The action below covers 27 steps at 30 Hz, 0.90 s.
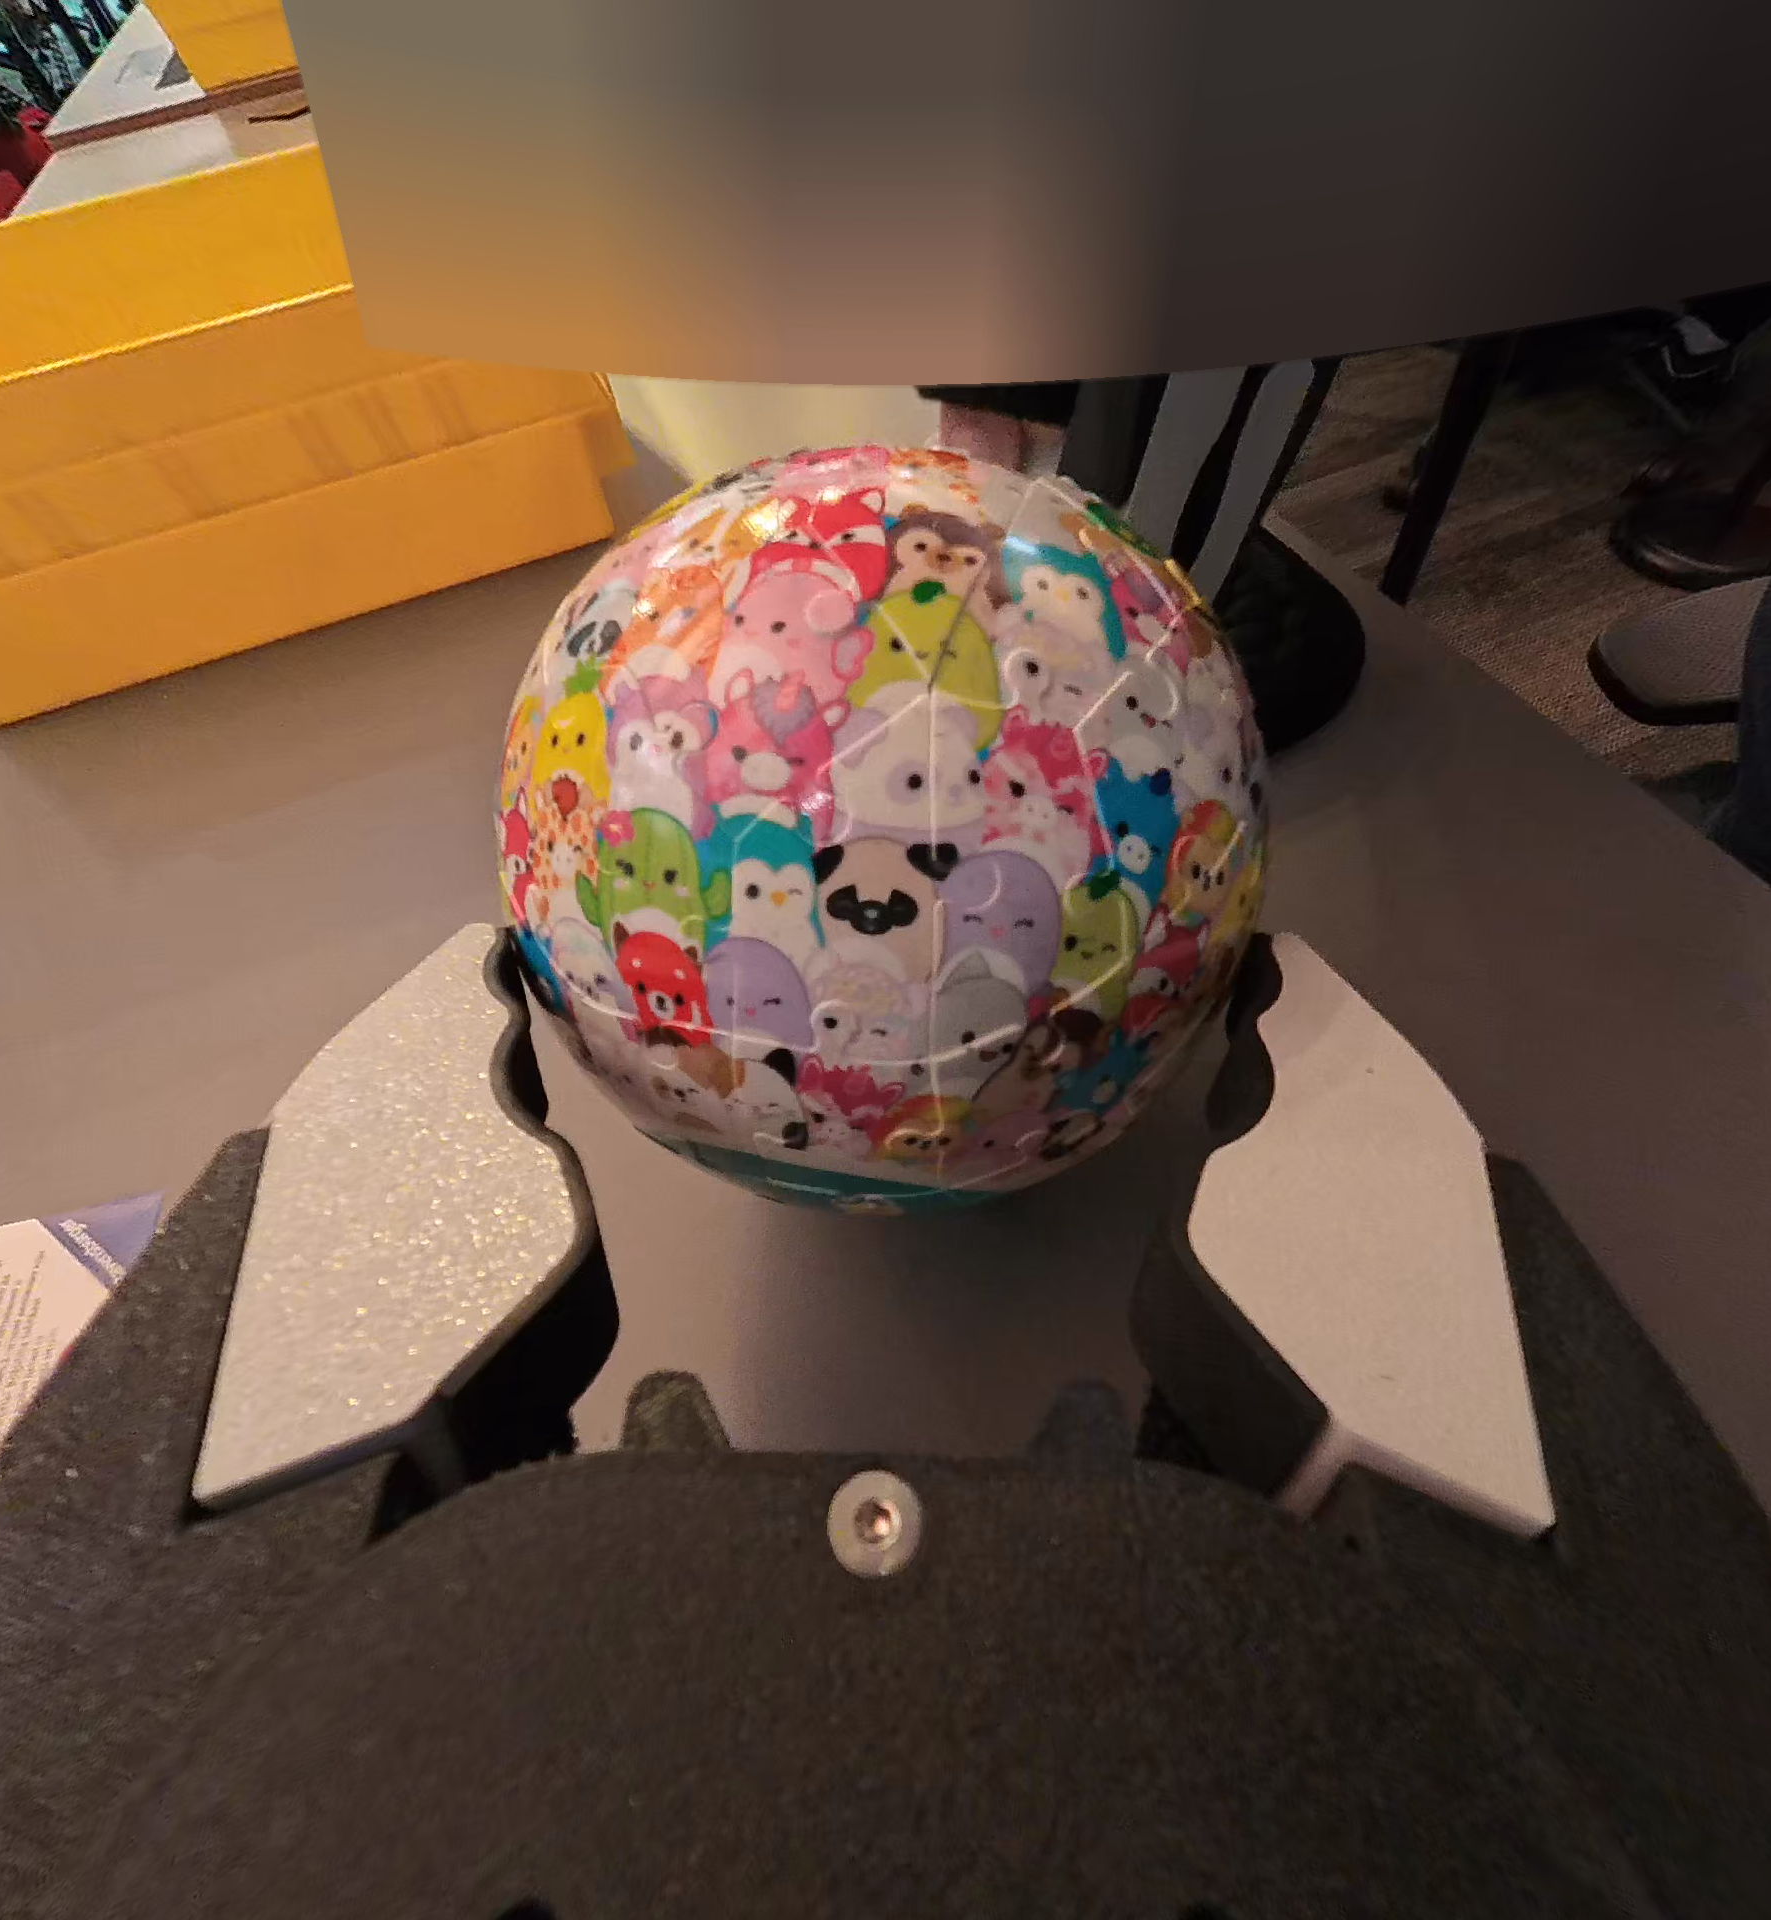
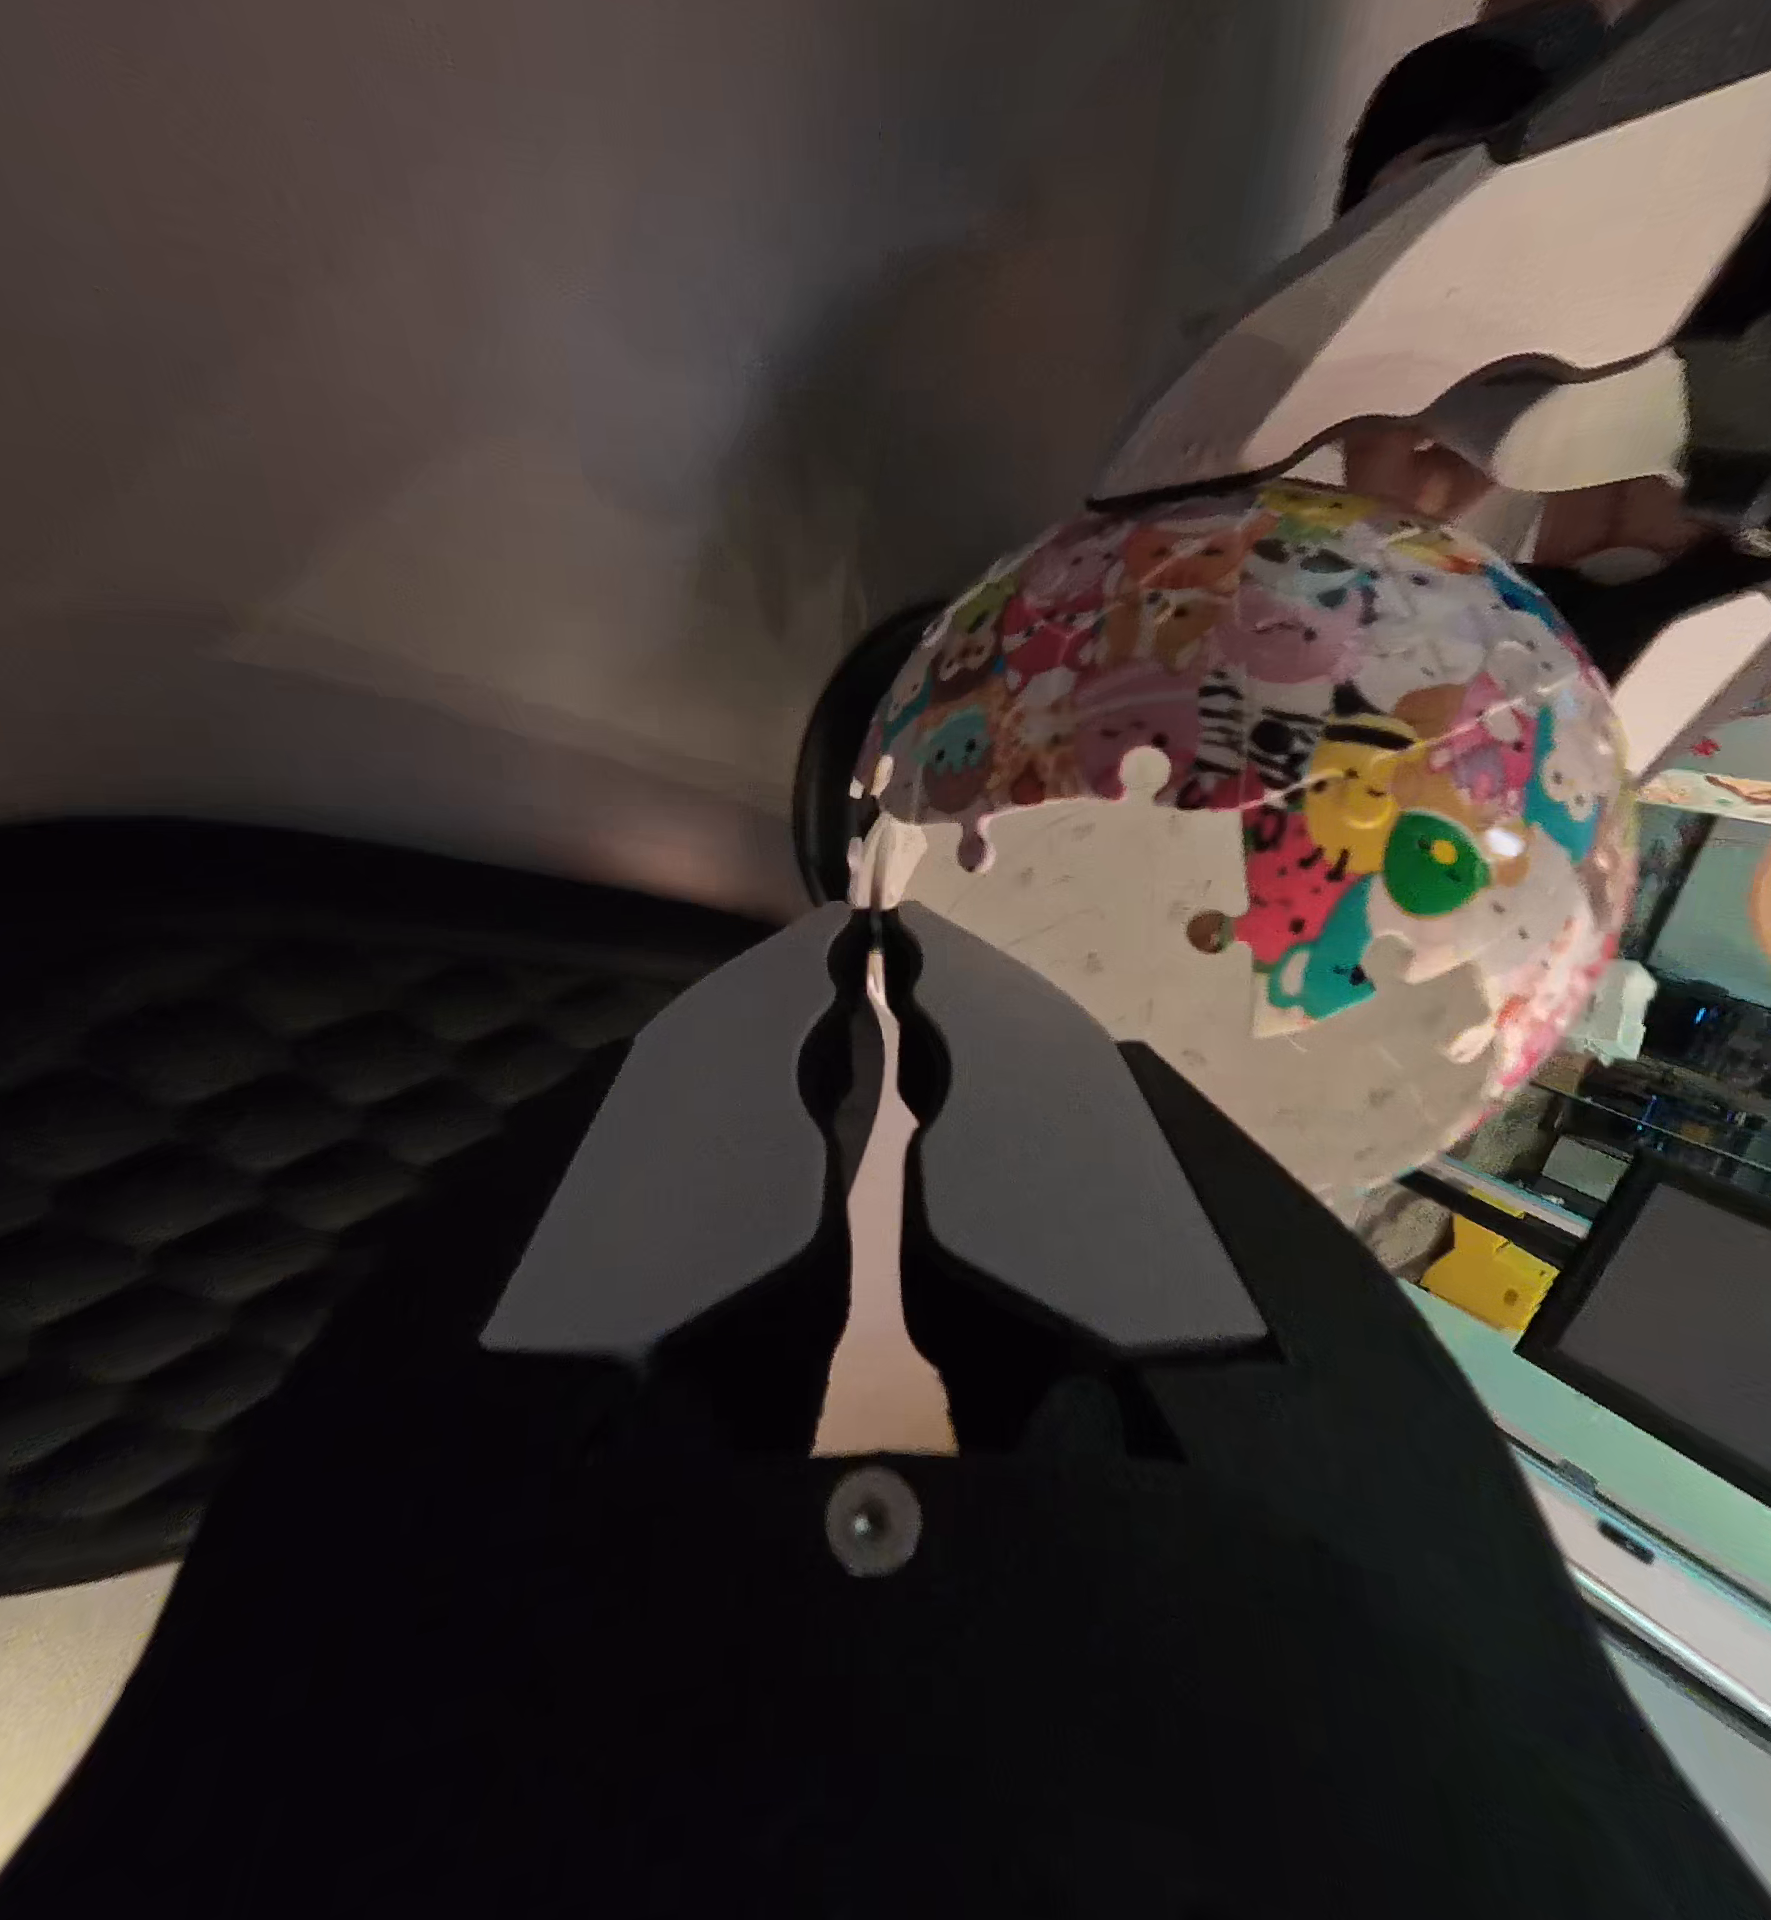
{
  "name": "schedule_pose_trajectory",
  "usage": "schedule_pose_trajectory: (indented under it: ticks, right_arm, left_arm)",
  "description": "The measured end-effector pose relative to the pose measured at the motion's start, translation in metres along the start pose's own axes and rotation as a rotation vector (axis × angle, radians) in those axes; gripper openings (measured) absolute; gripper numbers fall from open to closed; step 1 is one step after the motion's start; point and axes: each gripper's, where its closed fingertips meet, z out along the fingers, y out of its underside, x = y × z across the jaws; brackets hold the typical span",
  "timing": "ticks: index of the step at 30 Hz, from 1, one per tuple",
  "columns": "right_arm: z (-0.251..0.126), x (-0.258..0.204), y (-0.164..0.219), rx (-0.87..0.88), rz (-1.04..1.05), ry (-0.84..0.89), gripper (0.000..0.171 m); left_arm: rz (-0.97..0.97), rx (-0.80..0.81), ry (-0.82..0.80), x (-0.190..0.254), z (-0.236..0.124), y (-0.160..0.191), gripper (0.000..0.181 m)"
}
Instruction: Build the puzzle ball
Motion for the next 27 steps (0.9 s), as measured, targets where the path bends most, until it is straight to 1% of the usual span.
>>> schedule_pose_trajectory:
  ticks: [4,12,21,27]
  right_arm:
    - [0.007,-0.002,0.0,-0.026,-0.041,-0.039,0.004]
    - [0.013,-0.003,-0.002,0.004,-0.041,-0.079,0.004]
    - [0.013,-0.004,-0.002,-0.059,-0.035,-0.081,0.004]
    - [0.013,-0.006,-0.002,0.0,-0.003,-0.103,0.006]
  left_arm:
    - [0.007,-0.001,-0.007,-0.001,-0.001,0.0,0.125]
    - [0.018,-0.008,-0.007,-0.001,-0.001,-0.001,0.125]
    - [0.045,-0.045,-0.016,0.0,0.001,-0.001,0.124]
    - [0.042,-0.038,-0.017,0.001,0.001,-0.004,0.124]
